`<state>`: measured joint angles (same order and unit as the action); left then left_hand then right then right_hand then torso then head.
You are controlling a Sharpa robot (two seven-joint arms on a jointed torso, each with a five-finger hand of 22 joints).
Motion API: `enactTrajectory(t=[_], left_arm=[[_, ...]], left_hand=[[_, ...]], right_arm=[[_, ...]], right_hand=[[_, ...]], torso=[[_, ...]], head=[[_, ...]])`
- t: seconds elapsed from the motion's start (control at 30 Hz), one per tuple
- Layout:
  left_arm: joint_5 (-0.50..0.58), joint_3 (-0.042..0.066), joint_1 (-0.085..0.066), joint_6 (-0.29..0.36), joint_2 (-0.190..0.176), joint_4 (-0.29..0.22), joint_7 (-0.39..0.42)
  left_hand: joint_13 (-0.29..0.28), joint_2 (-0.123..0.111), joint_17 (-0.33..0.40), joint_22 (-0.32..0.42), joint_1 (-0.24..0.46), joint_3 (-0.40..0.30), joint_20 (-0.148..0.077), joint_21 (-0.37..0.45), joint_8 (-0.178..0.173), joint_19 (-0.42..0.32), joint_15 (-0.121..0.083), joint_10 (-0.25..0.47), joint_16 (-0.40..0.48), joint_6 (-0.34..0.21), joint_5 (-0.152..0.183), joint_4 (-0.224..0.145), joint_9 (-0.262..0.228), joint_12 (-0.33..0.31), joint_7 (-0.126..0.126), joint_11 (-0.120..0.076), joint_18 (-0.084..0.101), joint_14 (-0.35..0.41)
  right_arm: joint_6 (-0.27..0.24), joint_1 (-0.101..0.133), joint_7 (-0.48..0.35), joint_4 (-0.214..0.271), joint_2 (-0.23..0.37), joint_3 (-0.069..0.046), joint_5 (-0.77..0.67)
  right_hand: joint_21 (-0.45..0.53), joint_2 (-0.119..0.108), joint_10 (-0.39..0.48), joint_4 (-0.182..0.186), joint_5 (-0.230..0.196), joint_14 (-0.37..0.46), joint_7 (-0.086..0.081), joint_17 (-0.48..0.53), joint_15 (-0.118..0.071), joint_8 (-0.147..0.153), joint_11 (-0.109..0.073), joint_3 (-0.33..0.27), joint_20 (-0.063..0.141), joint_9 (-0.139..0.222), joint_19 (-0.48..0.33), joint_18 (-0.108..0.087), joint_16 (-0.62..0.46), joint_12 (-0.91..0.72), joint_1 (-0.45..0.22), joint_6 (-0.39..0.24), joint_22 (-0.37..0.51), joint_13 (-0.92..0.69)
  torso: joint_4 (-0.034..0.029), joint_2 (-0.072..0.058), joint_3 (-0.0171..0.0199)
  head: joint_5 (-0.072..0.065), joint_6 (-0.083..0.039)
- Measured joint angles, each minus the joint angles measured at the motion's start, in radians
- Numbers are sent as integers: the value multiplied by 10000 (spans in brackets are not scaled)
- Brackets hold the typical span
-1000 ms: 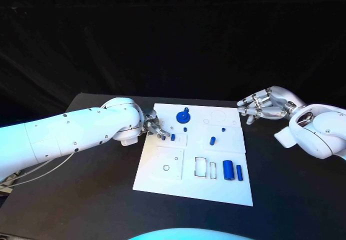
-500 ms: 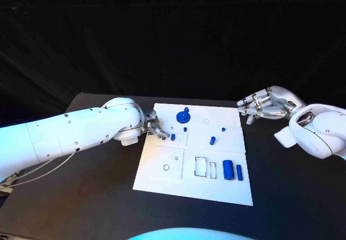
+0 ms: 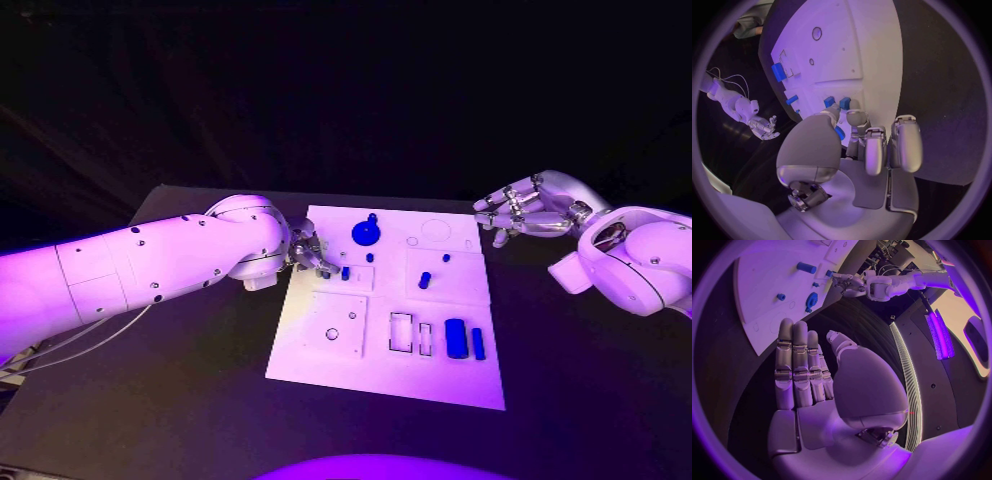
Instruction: Assemble the parts on the task board
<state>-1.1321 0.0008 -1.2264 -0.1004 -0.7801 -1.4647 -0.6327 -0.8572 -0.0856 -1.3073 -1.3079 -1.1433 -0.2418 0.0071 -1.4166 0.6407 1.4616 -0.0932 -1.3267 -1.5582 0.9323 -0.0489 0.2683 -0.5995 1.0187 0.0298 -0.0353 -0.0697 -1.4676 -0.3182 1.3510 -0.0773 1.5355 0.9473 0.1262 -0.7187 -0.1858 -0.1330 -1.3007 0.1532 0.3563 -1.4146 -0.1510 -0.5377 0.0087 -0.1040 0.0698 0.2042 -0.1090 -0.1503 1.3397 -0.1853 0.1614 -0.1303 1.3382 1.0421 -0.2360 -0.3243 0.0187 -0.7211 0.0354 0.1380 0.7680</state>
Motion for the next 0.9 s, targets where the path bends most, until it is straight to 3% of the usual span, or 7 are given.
enactTrajectory(t=[0.07, 0.2, 0.37, 0.53, 0.7, 0.9], left_arm=[[5, 0, 2, -8, 2, 0, 1], [19, 0, 3, -17, 4, -4, 5], [114, 26, -20, -14, 21, -43, 64], [246, 27, -21, -3, 13, -44, 93], [339, 20, -15, 23, 1, -42, 98], [444, 14, -10, 75, -13, -39, 97]], left_hand=[[0, -37, 0, 0, -42, 0, 0, 13, 0, 0, 0, 0, 0, 0, 0, 0, 10, 0, 0, 0, -1, 0], [14, 170, 0, 1, -362, -117, 0, 13, -7, 0, 0, 16, 0, 0, 1, -117, 29, 0, 0, -16, -1, 0], [83, 372, 0, 1, -1454, -1087, 0, 13, -200, 0, -37, 109, 0, -163, 44, -726, 116, -118, -12, -106, -1, 37], [192, 243, 0, 1, -1840, -1665, 0, 12, -236, 0, -37, 127, 0, -234, 27, -188, 140, -239, 58, -86, -1, 37], [284, 52, 0, 2, -1796, -1951, 0, 71, -235, 0, -37, 106, 0, -251, 27, 94, 80, -323, 77, -34, 0, 37], [324, -139, 0, 2, -1627, -2302, 0, 71, -201, 0, -37, 106, 0, -284, 27, -91, 66, -349, 112, -34, -1, 37]], right_arm=[[0, 0, 0, 0, -1, 0, 0], [2, 0, -1, -4, -3, 0, 1], [5, -1, -2, -8, -4, 0, 2], [9, -4, -3, -17, -11, 0, 3], [12, -4, -4, -34, -16, 0, 3], [13, -5, -5, -61, -18, 0, 4]], right_hand=[[0, 1, 0, 21, 0, 0, 0, -18, 0, 0, 0, 21, 0, 0, 0, 0, 0, 0, -1, 0, 4, -17], [0, 40, 0, 29, 0, 0, 0, -29, 0, 0, 0, 29, 0, 1, 0, 0, 0, 0, -40, 0, 11, -30], [0, 40, 0, 28, 0, 0, 0, -29, 0, 0, 0, 29, 0, -8, 0, 1, 0, 0, -40, 0, 11, -30], [0, 40, 0, 28, 0, 0, 0, -33, 0, 0, 0, 29, 0, -8, 0, 1, 0, 0, -40, 0, 10, -29], [0, 40, 0, 28, 0, 0, 0, -37, 0, 0, 0, 29, 0, -7, 0, 0, 0, 0, -39, 0, 10, -36], [0, 40, 0, 28, 0, 0, 0, -36, 0, 0, 0, 29, 0, -7, 0, 1, 0, 0, -39, 0, 10, -38]], torso=[[0, 0, 0], [0, 0, 0], [0, 1, -1], [-2, 1, -1], [0, 2, 0], [1, 2, 2]], head=[[-3, 2], [-2, 5], [4, 12], [5, 16], [19, 17], [20, 12]])
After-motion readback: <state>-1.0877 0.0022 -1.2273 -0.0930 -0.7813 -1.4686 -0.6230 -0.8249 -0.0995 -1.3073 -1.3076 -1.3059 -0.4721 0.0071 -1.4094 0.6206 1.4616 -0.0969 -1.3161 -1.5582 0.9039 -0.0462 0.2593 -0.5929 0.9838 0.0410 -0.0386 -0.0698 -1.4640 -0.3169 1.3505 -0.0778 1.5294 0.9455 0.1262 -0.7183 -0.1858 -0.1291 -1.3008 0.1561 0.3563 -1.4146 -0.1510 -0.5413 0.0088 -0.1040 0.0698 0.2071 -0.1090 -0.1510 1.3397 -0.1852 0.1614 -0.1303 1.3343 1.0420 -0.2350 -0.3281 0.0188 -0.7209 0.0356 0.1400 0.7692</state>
